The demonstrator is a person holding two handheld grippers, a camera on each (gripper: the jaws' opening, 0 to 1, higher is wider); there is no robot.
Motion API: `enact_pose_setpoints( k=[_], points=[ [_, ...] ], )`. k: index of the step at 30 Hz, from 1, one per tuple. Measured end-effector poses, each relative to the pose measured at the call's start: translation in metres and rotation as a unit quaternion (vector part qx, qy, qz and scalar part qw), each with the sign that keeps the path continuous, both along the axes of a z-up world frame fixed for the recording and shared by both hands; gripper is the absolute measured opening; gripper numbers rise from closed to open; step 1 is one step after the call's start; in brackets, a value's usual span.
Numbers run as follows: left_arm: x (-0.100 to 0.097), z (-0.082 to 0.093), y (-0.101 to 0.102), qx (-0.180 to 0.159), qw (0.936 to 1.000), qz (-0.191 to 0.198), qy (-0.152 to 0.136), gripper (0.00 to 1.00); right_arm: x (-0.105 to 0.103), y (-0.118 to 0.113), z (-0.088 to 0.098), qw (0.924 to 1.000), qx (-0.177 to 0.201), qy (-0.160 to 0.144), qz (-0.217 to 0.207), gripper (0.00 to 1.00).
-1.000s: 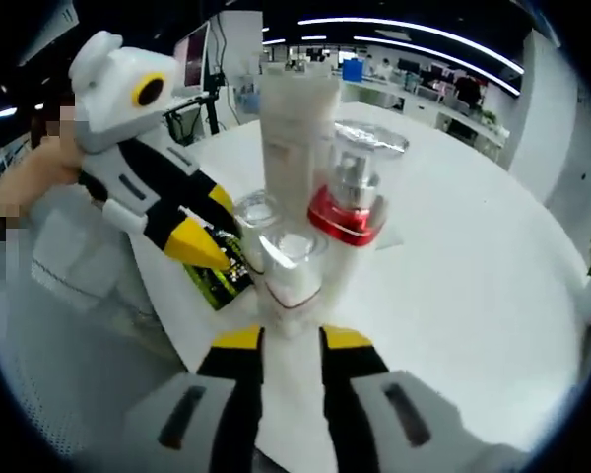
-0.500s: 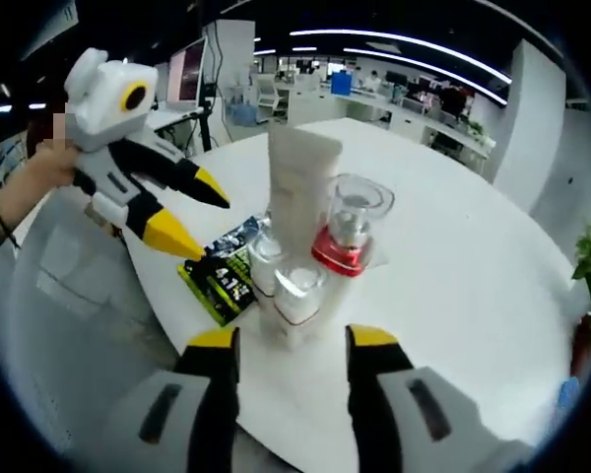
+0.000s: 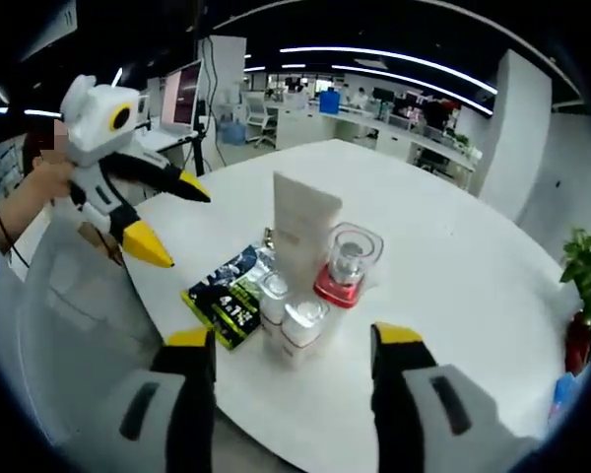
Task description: Arrange the skincare products in the storage area until every visible bottle or jar stands upright without overlapping.
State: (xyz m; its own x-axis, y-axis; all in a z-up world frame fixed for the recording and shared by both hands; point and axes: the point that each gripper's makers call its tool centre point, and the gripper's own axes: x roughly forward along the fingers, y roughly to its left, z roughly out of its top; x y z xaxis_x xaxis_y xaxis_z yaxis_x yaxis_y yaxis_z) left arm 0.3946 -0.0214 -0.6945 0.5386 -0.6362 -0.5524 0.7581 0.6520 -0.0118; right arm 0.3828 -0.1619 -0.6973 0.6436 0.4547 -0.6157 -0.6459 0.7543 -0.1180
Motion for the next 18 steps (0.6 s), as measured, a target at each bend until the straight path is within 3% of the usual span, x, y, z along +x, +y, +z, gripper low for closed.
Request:
enact_pose_setpoints(
  k=[5, 18],
  points=[
    [0.000, 0.005, 0.017, 0.007, 0.9999, 0.008, -0.005, 0.76, -0.004, 0.001, 0.003, 1.0000, -0.004, -0.006, -0.003, 0.75],
    [-0.011, 0.008, 0.050, 0.018, 0.9998, 0.001, -0.006, 0.89, -0.015, 0.008, 0.015, 0.9992, -0.007, -0.025, -0.031, 0.91]
  ],
)
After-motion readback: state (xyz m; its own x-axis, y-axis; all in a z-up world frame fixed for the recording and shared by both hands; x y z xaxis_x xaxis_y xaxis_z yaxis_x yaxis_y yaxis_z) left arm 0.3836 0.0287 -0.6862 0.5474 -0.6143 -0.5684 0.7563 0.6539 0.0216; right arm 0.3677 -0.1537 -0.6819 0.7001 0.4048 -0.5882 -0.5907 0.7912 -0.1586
